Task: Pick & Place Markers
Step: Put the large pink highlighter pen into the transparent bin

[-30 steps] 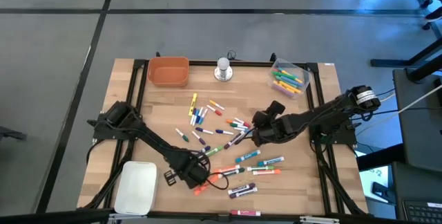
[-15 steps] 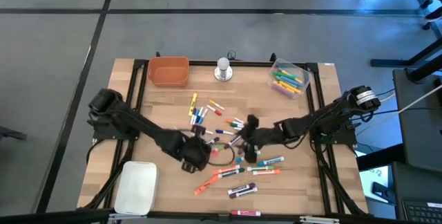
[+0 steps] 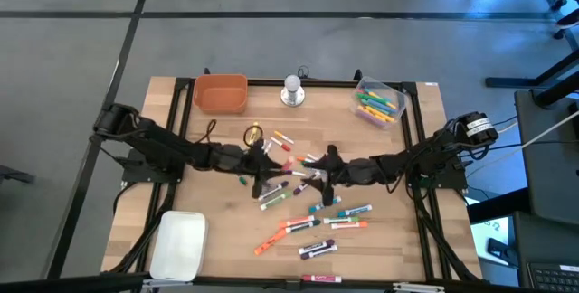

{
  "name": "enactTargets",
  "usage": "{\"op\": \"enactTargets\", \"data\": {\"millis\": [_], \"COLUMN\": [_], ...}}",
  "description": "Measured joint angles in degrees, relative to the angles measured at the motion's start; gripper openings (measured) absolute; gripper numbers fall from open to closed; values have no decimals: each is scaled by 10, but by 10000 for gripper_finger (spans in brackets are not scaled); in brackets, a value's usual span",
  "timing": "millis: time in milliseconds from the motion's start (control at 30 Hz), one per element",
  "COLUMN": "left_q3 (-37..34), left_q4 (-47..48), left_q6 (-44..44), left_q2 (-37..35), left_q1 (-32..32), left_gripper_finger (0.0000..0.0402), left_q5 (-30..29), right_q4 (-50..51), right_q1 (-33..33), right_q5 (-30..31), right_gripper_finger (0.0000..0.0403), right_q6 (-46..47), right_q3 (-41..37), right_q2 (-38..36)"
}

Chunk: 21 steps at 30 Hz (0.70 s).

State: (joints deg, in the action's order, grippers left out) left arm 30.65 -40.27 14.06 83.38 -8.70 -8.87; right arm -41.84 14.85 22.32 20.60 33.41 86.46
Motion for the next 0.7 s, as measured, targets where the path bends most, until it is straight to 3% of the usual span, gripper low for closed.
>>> {"op": "enactTargets", "data": {"millis": [133, 333, 700], "left_q3": [-9, -9, -9], "left_q4": [-71, -128, -140], "left_q6": [-1, -12, -34], "left_q2": [25, 58, 59], "left_q1": [18, 19, 19], "left_gripper_finger": [58, 59, 60], "left_q5": [0, 15, 15], "right_q4": [-62, -71, -70], "right_q1": [-2, -22, -46], "right_q5": [35, 51, -43], "right_gripper_finger": [242, 242, 242], "right_q6": [-10, -28, -37], "right_q3": [7, 29, 41], "right_q2": [0, 0, 0]}}
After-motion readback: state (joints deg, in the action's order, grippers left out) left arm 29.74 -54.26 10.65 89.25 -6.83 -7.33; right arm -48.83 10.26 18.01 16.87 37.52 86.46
